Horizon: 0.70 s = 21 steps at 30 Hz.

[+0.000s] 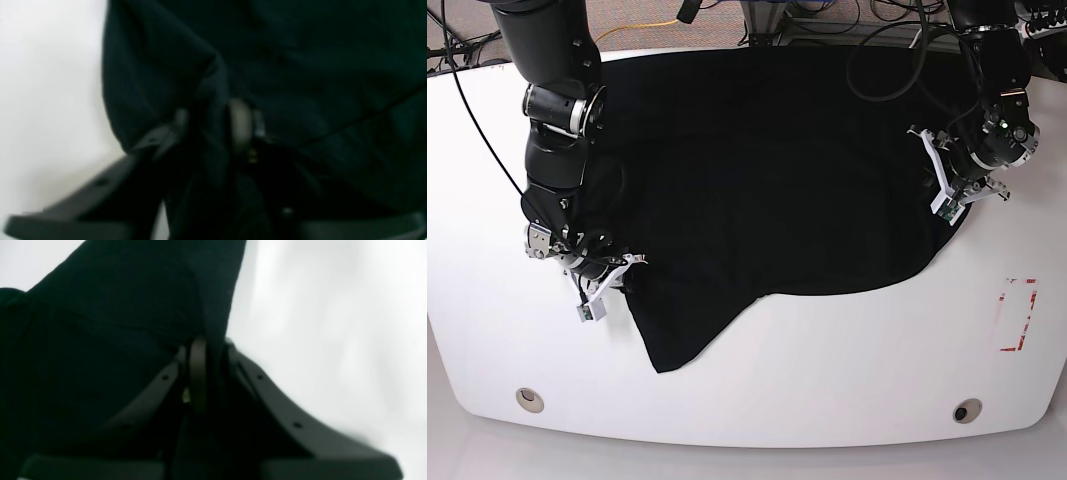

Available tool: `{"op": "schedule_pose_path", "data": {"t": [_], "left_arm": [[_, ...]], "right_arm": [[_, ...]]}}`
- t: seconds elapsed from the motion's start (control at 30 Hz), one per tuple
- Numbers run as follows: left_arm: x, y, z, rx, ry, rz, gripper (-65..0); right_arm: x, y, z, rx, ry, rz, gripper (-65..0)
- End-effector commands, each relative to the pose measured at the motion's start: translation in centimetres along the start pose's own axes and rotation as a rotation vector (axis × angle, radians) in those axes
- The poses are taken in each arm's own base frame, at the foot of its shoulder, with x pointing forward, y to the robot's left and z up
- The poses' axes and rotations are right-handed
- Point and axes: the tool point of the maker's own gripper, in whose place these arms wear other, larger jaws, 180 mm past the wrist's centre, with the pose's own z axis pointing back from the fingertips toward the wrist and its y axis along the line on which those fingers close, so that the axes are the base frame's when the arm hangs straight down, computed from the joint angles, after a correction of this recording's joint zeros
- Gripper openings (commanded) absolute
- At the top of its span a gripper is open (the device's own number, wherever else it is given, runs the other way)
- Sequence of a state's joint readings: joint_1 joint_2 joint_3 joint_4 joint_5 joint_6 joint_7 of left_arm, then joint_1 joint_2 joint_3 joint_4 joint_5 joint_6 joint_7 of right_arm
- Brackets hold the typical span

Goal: Fold the T-shirt properly

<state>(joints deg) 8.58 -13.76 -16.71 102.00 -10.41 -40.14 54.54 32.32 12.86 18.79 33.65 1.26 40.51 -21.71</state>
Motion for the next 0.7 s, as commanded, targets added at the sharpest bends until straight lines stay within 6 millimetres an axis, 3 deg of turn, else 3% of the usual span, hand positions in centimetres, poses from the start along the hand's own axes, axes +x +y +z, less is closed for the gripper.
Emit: {"op": "schedule_pose_path", "data": {"t": [0.0,0.1,0.23,0.4,0.5,0.67], "left_arm": [[0.3,0.9,0.2,0.016,-0.012,-0.001,-35.1],[0.2,1.1,0.0,0.015,-0.011,0.009,-26.9],[0.2,3.3,1.4,0.076,-0.039,0.055,-26.8],[1.8,4.8,3.0,0.061,-0.167,0.176,-26.7],[1.9,6.9,4.4,0.092,-0.212,0.251,-26.7],[0.4,9.3,3.8,0.114,-0.199,0.361,-26.7]], "right_arm": [[0.0,-0.7,0.3,-0.027,0.042,0.028,-58.2],[0.0,-0.7,0.3,-0.027,0.042,0.028,-58.2],[0.0,-0.7,0.3,-0.027,0.042,0.028,-58.2],[0.0,-0.4,0.1,-0.021,0.042,0.027,-58.2],[0.0,-0.3,0.0,-0.018,0.042,0.026,-58.2],[0.0,0.1,-0.2,-0.011,0.041,0.025,-58.2]]}}
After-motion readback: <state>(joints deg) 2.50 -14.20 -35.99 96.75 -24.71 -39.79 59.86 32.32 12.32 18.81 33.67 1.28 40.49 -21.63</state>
